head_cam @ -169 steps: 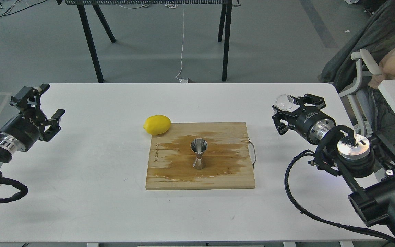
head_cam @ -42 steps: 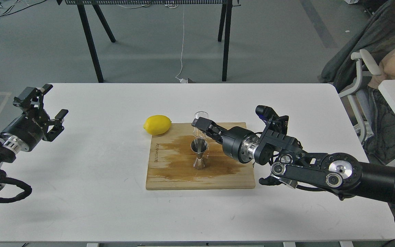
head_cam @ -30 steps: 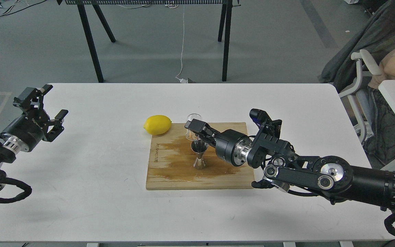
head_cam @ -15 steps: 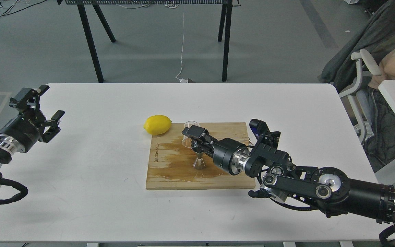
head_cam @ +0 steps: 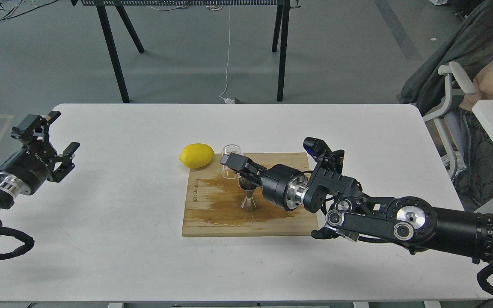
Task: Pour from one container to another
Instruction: 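Tilt the held glass above the jigger to pour into it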
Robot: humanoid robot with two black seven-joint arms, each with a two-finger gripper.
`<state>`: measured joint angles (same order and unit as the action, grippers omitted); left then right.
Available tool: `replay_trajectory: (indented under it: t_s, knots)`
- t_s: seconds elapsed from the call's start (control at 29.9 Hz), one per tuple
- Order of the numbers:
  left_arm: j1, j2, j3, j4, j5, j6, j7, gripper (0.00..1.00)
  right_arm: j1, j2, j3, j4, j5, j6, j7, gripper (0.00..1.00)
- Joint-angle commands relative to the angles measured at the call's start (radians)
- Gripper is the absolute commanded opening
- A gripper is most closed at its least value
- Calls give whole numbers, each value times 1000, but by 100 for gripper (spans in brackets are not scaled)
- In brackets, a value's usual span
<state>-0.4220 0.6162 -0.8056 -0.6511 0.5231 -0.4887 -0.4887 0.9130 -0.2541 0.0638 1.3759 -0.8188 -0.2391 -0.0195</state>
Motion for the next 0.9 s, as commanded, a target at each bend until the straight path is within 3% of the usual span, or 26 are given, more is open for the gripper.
replay_trajectory:
  t_s: [0.0, 0.87]
  knots:
    - [0, 0, -1, 1, 0, 0, 0, 99, 12, -1, -21, -3, -23, 1, 0, 46]
    - [2, -6, -1, 1, 0, 0, 0, 99, 43, -53, -65, -3, -94, 17, 1, 46]
